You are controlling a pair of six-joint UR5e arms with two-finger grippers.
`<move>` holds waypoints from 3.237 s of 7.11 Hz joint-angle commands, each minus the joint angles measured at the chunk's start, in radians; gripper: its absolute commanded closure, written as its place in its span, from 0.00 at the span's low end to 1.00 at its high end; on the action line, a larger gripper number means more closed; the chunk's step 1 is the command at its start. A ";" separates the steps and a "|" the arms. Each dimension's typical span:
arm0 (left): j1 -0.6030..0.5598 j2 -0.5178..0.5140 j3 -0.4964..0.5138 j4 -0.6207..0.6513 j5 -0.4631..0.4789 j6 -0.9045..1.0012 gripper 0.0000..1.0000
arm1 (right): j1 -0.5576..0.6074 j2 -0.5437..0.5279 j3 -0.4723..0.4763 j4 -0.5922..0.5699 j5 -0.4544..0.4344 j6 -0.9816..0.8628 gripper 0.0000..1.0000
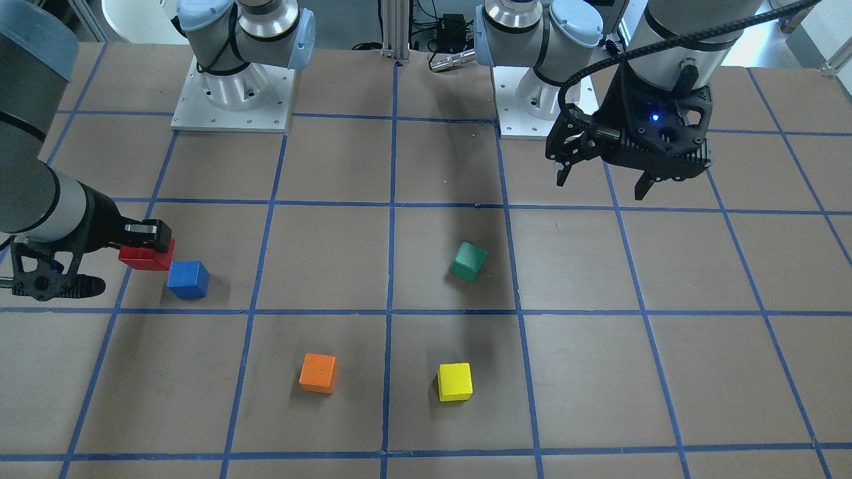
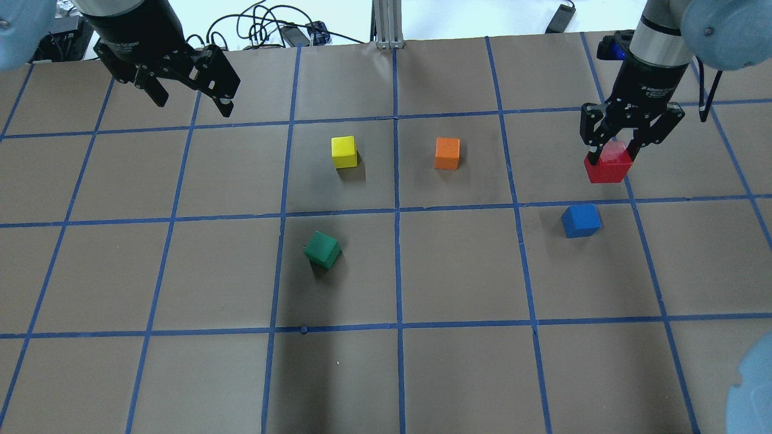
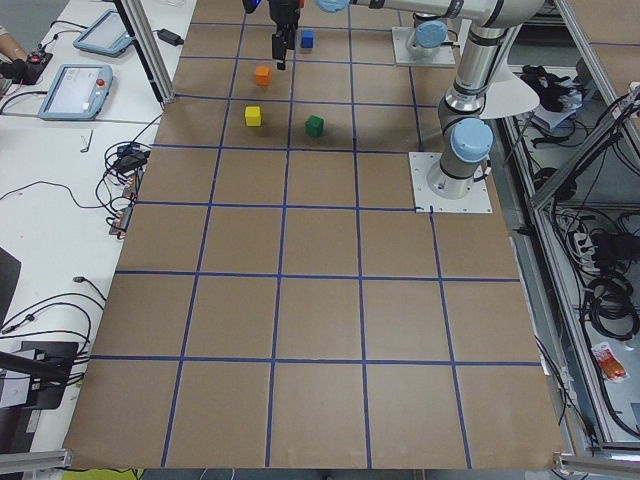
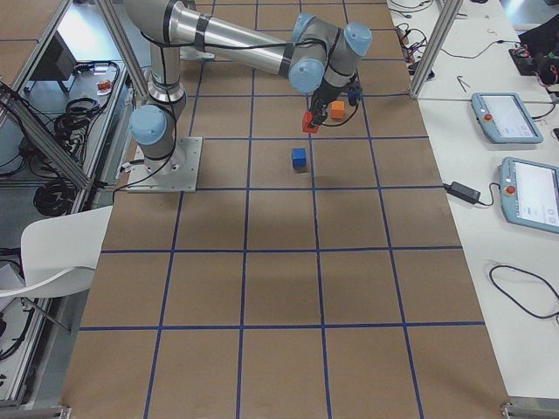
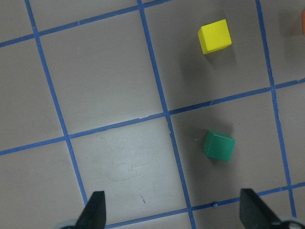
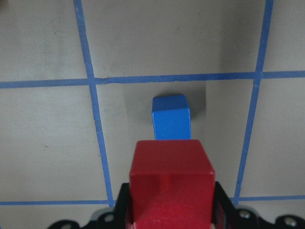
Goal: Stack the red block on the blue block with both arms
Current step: 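Lower the red cube onto the blue cube with the right gripper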
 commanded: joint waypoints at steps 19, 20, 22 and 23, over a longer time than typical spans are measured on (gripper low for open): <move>0.005 0.004 -0.001 -0.002 0.002 0.001 0.00 | -0.035 -0.036 0.344 -0.400 0.005 -0.102 0.26; 0.005 0.004 -0.001 -0.002 -0.001 0.000 0.00 | -0.035 -0.036 0.344 -0.400 0.003 -0.102 0.19; 0.005 0.002 -0.001 -0.002 -0.001 0.000 0.00 | -0.035 -0.039 0.344 -0.400 0.003 -0.102 0.12; 0.005 0.004 0.000 -0.002 0.001 0.000 0.00 | -0.035 -0.043 0.328 -0.396 0.002 -0.101 0.06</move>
